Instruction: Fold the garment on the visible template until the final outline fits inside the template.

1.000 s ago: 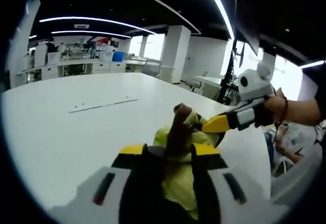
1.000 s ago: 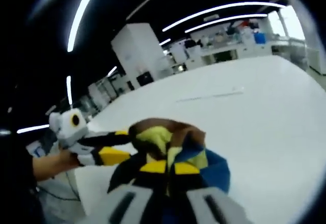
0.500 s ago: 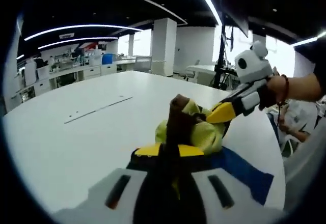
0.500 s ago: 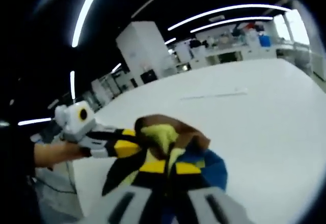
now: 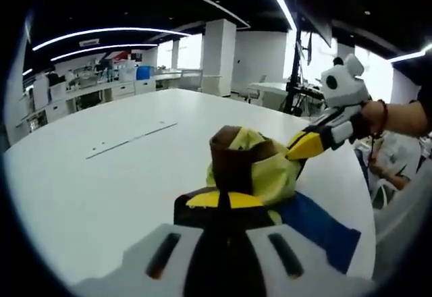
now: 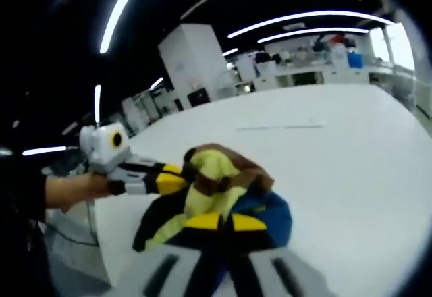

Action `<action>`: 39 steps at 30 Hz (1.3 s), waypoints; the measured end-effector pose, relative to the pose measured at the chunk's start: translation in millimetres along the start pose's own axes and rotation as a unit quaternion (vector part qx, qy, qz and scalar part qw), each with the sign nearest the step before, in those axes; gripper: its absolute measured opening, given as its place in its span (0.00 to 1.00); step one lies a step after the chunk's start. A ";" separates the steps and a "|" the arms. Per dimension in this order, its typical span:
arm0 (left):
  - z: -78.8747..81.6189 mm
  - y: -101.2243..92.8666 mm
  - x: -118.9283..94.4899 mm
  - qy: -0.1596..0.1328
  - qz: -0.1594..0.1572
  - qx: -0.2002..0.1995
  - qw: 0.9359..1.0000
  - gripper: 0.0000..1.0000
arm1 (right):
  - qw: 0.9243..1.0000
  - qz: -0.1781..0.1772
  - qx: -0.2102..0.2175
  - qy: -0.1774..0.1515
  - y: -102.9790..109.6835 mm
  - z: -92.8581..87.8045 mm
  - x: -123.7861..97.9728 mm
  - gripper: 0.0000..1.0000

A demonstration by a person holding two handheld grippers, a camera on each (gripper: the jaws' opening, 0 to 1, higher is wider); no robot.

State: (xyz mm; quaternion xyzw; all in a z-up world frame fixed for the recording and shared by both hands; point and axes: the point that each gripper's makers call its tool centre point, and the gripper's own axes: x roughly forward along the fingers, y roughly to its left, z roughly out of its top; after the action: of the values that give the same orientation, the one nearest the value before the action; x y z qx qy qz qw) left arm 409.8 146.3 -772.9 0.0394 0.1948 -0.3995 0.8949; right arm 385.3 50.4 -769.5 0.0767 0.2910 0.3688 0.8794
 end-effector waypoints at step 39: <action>36.3 21.1 -50.3 -0.022 0.037 0.008 0.999 0.00 | 0.999 0.025 0.026 -0.034 9.7 26.3 -17.9 0.00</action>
State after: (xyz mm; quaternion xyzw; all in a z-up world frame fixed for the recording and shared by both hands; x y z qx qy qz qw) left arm 406.3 187.7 -722.2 0.0448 0.1699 -0.3688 0.9128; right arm 384.4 47.1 -736.4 0.1195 0.2682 0.3798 0.8772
